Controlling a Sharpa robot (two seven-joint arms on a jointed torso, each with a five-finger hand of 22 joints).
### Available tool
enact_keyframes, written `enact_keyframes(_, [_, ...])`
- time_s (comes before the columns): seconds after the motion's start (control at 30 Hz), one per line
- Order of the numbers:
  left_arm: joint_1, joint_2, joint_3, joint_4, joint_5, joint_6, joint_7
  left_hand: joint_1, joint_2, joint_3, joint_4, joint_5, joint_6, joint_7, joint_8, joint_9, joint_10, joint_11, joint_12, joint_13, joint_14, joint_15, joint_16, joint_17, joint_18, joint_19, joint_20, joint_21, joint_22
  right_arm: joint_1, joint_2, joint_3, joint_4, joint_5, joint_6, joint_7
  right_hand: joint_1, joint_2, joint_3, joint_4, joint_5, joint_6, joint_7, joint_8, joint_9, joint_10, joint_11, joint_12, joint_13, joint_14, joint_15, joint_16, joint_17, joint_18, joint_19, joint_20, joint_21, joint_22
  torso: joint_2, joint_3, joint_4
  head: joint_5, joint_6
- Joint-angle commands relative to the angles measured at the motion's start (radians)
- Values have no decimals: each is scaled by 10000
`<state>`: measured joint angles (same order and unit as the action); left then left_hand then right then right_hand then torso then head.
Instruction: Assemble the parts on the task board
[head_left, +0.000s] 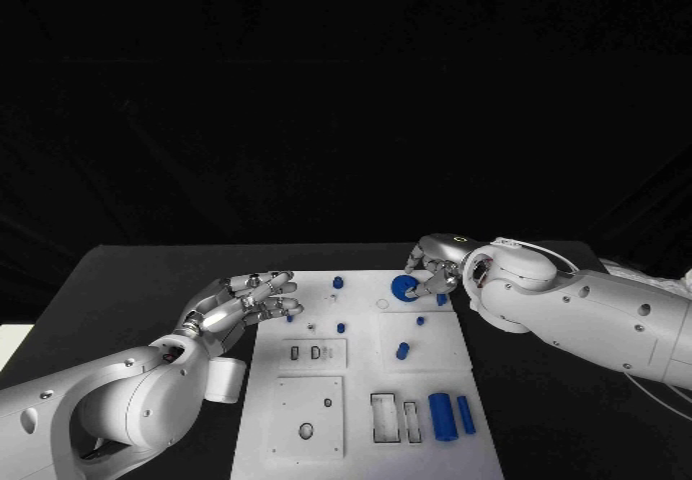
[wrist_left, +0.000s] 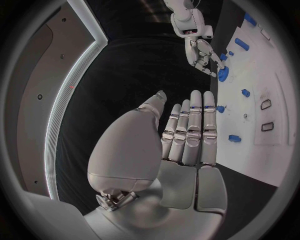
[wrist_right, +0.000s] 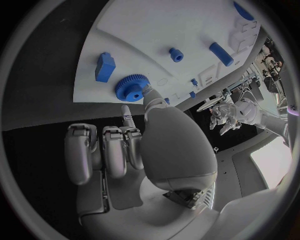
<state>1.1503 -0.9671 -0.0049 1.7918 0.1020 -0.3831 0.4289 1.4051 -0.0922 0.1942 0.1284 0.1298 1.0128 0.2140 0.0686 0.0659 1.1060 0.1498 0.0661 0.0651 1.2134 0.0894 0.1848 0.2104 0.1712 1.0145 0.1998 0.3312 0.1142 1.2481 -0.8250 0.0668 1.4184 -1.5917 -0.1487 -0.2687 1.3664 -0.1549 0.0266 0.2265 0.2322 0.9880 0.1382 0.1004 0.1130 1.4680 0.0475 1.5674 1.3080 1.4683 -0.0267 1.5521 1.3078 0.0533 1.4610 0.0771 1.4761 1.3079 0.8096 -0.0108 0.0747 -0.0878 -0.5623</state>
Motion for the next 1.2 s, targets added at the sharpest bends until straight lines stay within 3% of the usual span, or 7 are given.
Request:
enact_keyframes(0.03, [10, 24, 7, 7, 17, 214, 22, 20, 61, -6, -55, -29, -39, -14, -54, -15, -67, 28, -39, 2, -64, 26, -47, 12, 104, -76, -10, -39, -14, -11, 46, 1, -16, -173, 330, -45, 134, 87, 59, 30, 3, 141, 1, 94, 29, 1028, 65, 34, 2628, 961, 59, 45, 2316, -95, 270, 45, 81, 524, -4, -11, 3, -7, -13])
enact_keyframes(0.53, [10, 34, 7, -6, 17, 218, 12, 24, 65, -1, -66, -28, -43, -16, -52, -13, -76, 27, -36, 3, -60, 24, -53, 19, 107, -75, -9, -41, -17, -23, 136, -1, -175, -301, 488, -83, 399, 338, 383, -148, -68, 388, -38, 193, 79, 1028, 30, 34, 2628, 974, 23, 79, 2386, -115, 305, 15, 136, 636, -4, -4, 7, -2, -25])
enact_keyframes(1.2, [10, 46, 7, -34, 17, 262, -41, 23, 67, 0, -73, -29, -48, -16, -51, -13, -83, 27, -35, 3, -59, 24, -59, 25, 108, -75, -8, -42, -19, -170, 401, -11, -403, -698, 569, -242, 285, 330, 451, -112, -89, 471, -57, 211, 88, 1028, 16, 34, 2628, 978, 13, 89, 2409, -125, 321, 6, 158, 684, -5, 0, -5, 24, -112])
